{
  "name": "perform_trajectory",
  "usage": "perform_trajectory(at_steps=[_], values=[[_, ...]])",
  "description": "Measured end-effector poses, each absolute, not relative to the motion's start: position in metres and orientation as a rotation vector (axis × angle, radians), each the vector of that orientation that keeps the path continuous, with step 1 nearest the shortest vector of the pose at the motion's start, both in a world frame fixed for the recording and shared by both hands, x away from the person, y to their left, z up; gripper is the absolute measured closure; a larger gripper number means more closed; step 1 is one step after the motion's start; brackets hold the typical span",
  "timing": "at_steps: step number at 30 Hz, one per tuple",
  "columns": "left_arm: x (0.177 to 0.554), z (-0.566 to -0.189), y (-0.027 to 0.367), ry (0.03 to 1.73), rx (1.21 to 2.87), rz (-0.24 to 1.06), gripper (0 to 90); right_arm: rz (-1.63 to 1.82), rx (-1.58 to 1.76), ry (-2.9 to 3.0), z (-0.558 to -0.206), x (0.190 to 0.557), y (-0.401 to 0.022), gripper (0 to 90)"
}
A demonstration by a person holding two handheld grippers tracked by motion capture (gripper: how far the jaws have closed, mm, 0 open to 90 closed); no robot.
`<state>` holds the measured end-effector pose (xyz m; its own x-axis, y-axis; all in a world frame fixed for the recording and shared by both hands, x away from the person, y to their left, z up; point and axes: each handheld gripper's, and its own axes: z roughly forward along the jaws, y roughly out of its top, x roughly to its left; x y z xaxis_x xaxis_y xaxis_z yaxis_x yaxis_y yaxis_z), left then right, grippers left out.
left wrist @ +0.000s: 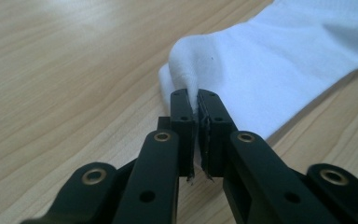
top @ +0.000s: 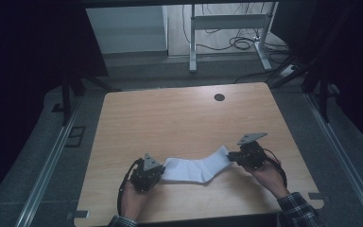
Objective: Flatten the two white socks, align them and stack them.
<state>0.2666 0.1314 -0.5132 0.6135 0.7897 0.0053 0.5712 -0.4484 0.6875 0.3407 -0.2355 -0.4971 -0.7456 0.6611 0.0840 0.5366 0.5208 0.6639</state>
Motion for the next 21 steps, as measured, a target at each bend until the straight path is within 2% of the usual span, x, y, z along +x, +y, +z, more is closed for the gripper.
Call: perform_trajectory(at_steps=[2, 4, 6, 9, 13, 21], values=[[0.268, -0.518, 0.130, 1.083, 2.197, 0.436, 83.8, 0.988, 1.024, 2.596, -0.504, 0.342, -0.234, 77.3], [0.270, -0.522, 0.130, 1.100, 2.201, 0.427, 78.5, 0.943, 1.034, 2.604, -0.510, 0.343, -0.234, 72.0], [0.270, -0.520, 0.130, 1.109, 2.186, 0.446, 70.2, 0.918, 1.034, 2.609, -0.511, 0.342, -0.234, 66.5], [0.270, -0.513, 0.132, 1.112, 2.137, 0.467, 57.2, 0.947, 1.036, 2.557, -0.503, 0.341, -0.236, 62.8], [0.273, -0.515, 0.132, 1.124, 2.127, 0.448, 54.0, 0.983, 1.037, 2.522, -0.497, 0.345, -0.232, 59.0], [0.281, -0.529, 0.130, 1.191, 2.150, 0.407, 50.8, 0.924, 1.044, 2.553, -0.516, 0.355, -0.225, 53.8]])
